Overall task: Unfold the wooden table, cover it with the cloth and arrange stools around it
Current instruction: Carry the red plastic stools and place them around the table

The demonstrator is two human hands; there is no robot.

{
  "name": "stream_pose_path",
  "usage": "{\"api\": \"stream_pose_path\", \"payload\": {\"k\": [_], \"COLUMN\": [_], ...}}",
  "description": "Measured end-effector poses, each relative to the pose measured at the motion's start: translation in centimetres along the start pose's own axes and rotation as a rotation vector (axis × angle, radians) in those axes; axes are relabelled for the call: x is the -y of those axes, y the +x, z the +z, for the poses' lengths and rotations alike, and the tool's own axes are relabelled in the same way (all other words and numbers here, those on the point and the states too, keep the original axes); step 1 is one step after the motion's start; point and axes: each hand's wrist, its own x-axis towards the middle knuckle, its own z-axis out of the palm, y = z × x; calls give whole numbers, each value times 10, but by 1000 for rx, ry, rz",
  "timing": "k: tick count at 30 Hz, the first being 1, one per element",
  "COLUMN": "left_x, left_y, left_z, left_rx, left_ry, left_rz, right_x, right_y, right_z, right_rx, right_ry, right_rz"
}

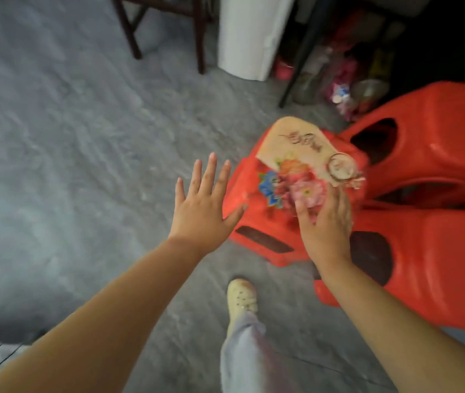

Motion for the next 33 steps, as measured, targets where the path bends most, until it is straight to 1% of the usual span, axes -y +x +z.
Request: {"api": "stream_pose_path", "payload": {"k": [3, 6, 10, 13, 15, 20, 23, 26, 29, 33], "left_x": [-56, -89, -104, -103, -101, -88, -79, -63, -27, 57], "left_y": [54, 89, 116, 127, 130, 133, 135, 132, 118, 88], "left_z": [24, 51, 81, 91, 94, 104, 103, 95, 81, 49], "left_rx": [65, 143, 188, 204, 194, 203, 174, 174, 176, 144], "left_ry": [-23, 4, 25, 30, -22, -251, -272, -281, -315, -379], "left_rz": [-15, -14, -61, -132, -172, -317, -323, -322, -355, -400], "right_x": [-56, -97, -130, -138, -138, -130, -122, -99, -62, 19], "right_y": [44, 70, 85, 86, 86, 87, 89, 82, 68, 44], "right_z": [-21, -22, -9, 2, 9, 18, 19, 22, 33, 58], "right_rx": [12, 58, 143, 210, 232, 206, 202, 200, 232, 242], "right_ry": [60, 88, 114, 161, 191, 321, 300, 278, 234, 150], "right_rz": [132, 223, 276, 296, 300, 387, 434, 435, 393, 313]}}
